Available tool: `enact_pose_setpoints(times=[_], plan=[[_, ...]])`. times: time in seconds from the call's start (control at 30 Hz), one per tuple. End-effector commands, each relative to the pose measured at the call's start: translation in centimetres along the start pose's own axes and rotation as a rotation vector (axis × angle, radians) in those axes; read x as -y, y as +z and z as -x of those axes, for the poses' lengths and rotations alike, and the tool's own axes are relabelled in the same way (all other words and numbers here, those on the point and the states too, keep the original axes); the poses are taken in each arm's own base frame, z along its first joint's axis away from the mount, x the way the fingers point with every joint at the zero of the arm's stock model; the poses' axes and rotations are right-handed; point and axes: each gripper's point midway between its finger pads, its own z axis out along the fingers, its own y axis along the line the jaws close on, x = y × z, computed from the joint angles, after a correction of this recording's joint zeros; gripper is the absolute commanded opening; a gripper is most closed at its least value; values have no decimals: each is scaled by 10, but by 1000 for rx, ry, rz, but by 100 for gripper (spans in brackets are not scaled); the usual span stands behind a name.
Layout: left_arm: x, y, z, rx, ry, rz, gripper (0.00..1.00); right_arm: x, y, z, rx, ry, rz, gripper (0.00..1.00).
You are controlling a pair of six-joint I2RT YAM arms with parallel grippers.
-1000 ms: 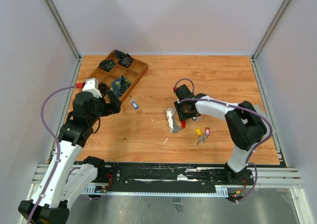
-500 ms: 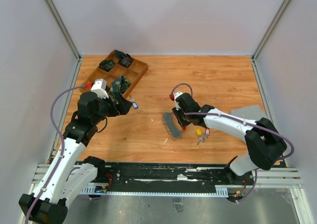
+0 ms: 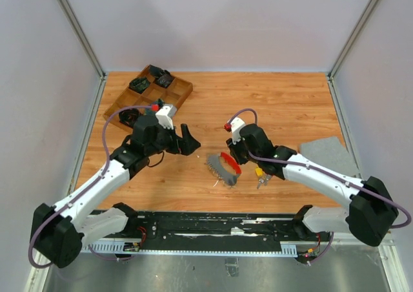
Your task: Put the keys on the keyring
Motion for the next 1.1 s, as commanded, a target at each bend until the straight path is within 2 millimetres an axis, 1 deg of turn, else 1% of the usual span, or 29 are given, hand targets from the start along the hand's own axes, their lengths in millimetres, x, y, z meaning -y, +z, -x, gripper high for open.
enact_pose_setpoints(times=[0.0, 0.1, 0.17, 0.23, 0.27, 0.37, 0.43, 0.57, 0.67, 0.8, 0.9, 1.07], plan=[[17, 21, 17, 27, 69, -54, 96, -14, -14, 15, 82, -48, 62, 27], [16, 30, 18, 5, 65, -49, 93, -6, -10, 8, 44, -48, 14, 27], [14, 32, 17, -5, 62, -38, 92, 0, -7, -2, -15, -35, -30, 29], [9, 27, 17, -3, 58, -5, 91, 6, -2, -14, -89, -12, -68, 37], [5, 25, 16, -3, 60, 16, 91, 5, 0, -20, -126, -11, -70, 39], [-7, 13, 17, 8, 51, 98, 91, 4, 4, -37, -257, 29, -90, 42], [-15, 6, 13, -6, 46, 146, 91, 2, 5, -52, -340, 67, -103, 44], [-14, -1, 5, -24, 29, 144, 91, -6, 3, -75, -423, 192, -121, 45], [-14, -3, -1, -32, 11, 137, 91, -7, 4, -82, -442, 274, -154, 45], [-14, -2, -5, -33, -11, 134, 91, -11, 10, -85, -458, 310, -160, 44], [-14, -1, -6, -38, -17, 132, 91, -11, 18, -85, -465, 290, -158, 43], [-16, -3, -8, -48, -10, 142, 90, -3, 27, -88, -493, 186, -171, 45]])
